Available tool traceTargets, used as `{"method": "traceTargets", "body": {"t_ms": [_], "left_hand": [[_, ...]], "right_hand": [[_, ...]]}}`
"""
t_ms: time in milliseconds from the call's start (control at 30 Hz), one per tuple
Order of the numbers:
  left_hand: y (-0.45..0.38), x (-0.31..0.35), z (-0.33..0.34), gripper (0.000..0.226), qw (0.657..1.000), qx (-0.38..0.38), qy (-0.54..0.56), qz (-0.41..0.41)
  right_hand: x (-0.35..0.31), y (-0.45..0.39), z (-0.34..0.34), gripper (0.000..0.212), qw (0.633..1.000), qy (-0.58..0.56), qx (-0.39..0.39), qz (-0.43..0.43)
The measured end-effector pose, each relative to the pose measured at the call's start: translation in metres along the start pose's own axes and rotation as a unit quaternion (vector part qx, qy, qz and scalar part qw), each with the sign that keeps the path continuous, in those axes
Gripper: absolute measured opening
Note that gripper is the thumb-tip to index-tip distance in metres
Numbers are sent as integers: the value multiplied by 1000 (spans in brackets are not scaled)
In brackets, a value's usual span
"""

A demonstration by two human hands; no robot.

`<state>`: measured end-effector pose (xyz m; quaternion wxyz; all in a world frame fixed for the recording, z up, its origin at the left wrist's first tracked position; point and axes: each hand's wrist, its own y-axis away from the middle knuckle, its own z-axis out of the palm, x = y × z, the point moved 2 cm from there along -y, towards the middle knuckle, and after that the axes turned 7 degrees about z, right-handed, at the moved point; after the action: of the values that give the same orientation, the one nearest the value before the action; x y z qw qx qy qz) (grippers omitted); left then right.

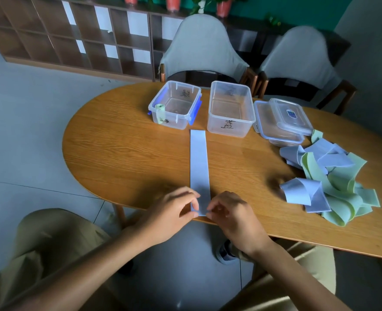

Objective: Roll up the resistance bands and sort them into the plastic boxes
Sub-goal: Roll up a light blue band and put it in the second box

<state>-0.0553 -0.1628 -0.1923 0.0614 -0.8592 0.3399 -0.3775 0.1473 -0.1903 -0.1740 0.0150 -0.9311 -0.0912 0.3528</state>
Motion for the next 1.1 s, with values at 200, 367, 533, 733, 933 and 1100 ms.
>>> {"method": "traceTargets", "body": {"t_ms": [200,367,533,733,933,1100], "left_hand": [[3,1,3,12,999,-8,-42,15],[5,-1,5,11,997,14,-59,39],[6,1,11,13,991,41,-114,56],[1,8,13,18,986,63,-156,7],[-1,20,9,33,987,93,-131,-2],[7,24,12,17,972,116,-198,48]], "right_hand": [[4,0,6,11,999,22,-6,-35],[4,-2,8,9,998,42,-4,-47],[4,-2,9,4,996,77,-10,-50],[0,-9,13,5,998,65,21,6],[-12,-2,17,17,980,162,111,-37],[-9,10,24,15,946,237,181,-130]]}}
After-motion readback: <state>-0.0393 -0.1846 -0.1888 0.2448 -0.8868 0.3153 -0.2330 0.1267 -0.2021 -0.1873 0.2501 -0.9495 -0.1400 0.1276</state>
